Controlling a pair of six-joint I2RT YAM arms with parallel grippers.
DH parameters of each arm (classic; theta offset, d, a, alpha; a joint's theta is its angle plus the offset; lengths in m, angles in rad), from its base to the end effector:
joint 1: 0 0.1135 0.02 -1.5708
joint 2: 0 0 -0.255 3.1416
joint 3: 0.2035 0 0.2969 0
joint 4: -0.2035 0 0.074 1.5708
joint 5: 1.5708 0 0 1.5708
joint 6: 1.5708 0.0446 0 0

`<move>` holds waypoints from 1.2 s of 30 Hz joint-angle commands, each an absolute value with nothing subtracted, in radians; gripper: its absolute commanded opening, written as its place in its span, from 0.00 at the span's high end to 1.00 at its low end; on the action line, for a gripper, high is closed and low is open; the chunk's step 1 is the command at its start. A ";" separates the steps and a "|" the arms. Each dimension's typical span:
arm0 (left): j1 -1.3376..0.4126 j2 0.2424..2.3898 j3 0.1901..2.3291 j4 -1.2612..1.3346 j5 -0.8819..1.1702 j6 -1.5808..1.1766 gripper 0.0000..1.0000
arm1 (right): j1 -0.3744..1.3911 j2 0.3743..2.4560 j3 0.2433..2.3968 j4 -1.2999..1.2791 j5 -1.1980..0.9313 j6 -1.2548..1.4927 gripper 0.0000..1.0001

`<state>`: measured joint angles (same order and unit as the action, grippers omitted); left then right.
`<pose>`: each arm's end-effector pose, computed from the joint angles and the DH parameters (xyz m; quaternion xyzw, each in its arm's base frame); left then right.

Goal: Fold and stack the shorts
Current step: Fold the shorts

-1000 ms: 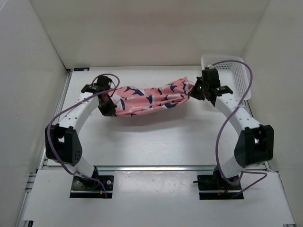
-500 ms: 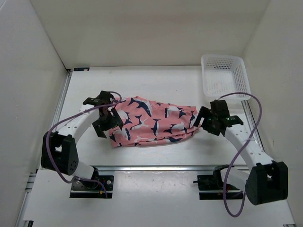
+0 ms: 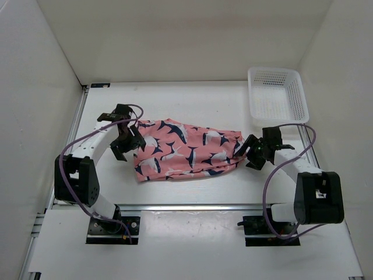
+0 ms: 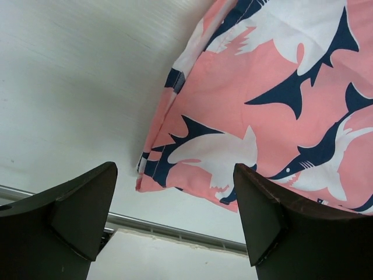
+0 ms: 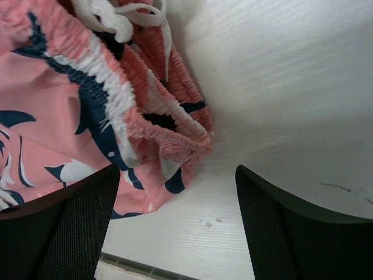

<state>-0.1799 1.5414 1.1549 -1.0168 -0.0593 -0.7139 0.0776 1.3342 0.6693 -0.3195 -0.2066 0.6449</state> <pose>0.3194 -0.0554 0.1975 -0.2652 0.9601 -0.0095 0.0882 0.2896 0.0317 0.1312 0.2379 0.9225 0.1939 0.2340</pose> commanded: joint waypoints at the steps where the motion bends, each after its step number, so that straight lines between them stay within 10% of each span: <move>1: -0.160 1.542 1.186 -0.994 -0.052 -0.686 0.08 | 0.071 1.356 0.627 -0.128 -0.238 0.725 0.22; 6: -0.100 1.566 1.186 -0.963 0.003 -0.675 0.12 | 0.135 1.454 0.614 -0.034 -0.158 0.764 0.49; 10: -0.077 1.557 1.177 -0.963 0.021 -0.654 0.12 | 0.146 1.379 0.604 -0.073 -0.023 0.753 0.99; 16: -0.087 1.566 1.167 -0.942 0.051 -0.653 0.16 | 0.146 1.189 0.713 -0.294 0.116 0.614 1.00; 32: -0.259 1.873 1.268 -0.836 0.104 -0.716 0.88 | 0.435 1.238 1.080 -0.454 0.281 0.405 1.00; 36: -0.259 1.888 1.278 -0.836 0.104 -0.716 0.90 | 0.616 1.314 1.222 -0.509 0.366 0.351 1.00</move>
